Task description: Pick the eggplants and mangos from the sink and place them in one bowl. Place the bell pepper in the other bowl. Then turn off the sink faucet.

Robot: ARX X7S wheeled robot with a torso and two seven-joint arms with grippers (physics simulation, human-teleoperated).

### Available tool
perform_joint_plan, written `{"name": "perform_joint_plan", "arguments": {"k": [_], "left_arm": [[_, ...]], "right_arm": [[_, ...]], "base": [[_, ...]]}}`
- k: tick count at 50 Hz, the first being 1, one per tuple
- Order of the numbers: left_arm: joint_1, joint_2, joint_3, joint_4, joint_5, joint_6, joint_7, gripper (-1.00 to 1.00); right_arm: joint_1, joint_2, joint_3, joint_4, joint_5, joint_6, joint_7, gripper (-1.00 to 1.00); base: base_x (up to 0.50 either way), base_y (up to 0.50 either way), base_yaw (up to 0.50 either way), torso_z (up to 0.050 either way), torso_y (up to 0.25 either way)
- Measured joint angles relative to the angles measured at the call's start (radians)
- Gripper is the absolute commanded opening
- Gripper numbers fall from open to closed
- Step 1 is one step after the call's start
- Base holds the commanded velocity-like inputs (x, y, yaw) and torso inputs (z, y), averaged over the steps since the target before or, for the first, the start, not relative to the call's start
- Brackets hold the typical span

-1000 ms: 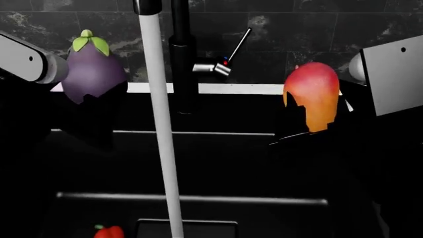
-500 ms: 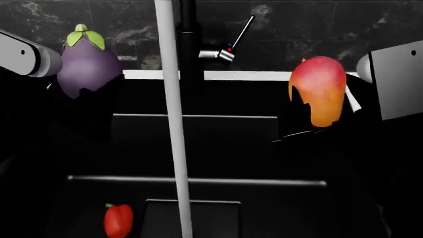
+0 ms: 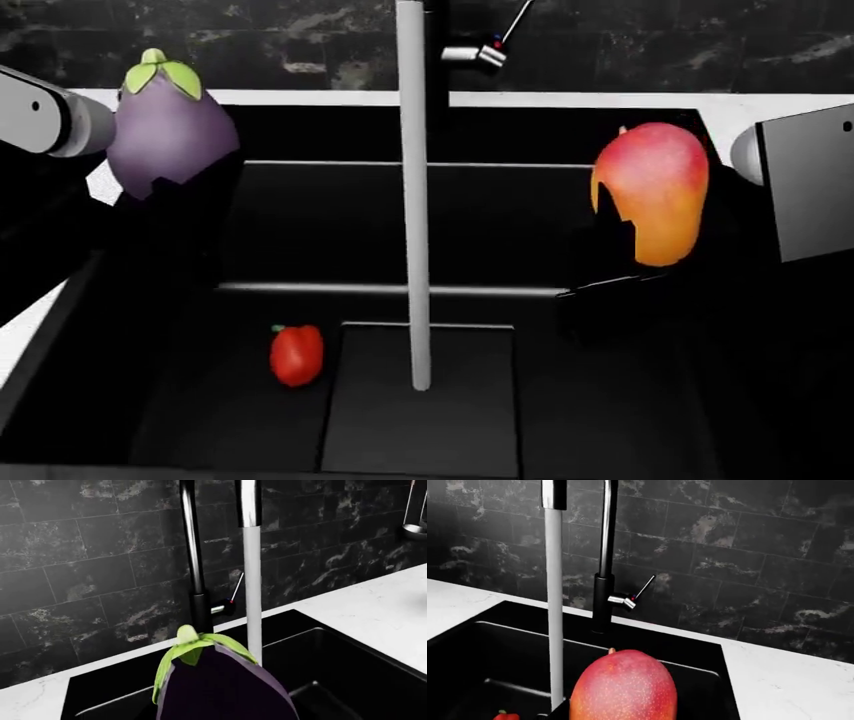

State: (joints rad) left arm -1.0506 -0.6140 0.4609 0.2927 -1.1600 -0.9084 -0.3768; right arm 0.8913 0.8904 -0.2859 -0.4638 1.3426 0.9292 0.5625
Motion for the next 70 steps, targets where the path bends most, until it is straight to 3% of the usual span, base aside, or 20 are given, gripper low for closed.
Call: {"name": "perform_joint_plan", "arguments": {"k": [18, 70], "left_arm": [[0.001, 0.004, -0.002, 0.003, -0.007, 0.005, -0.008, -1.00], [0.021, 0.017, -0.003, -0.010, -0.011, 0.039, -0.005, -1.00]], "right_arm": [[-0.040, 0.023, 0.028, -0.023, 0.020, -0.021, 0.032, -1.00], [-0.047, 0.071, 0.035, -0.053, 0.024, -0.011, 0.059, -1.00]], "base": [[-0.33, -0.33, 0.00, 0.000, 0.000], [-0.05, -0.50, 0.00, 0.000, 0.000]]}}
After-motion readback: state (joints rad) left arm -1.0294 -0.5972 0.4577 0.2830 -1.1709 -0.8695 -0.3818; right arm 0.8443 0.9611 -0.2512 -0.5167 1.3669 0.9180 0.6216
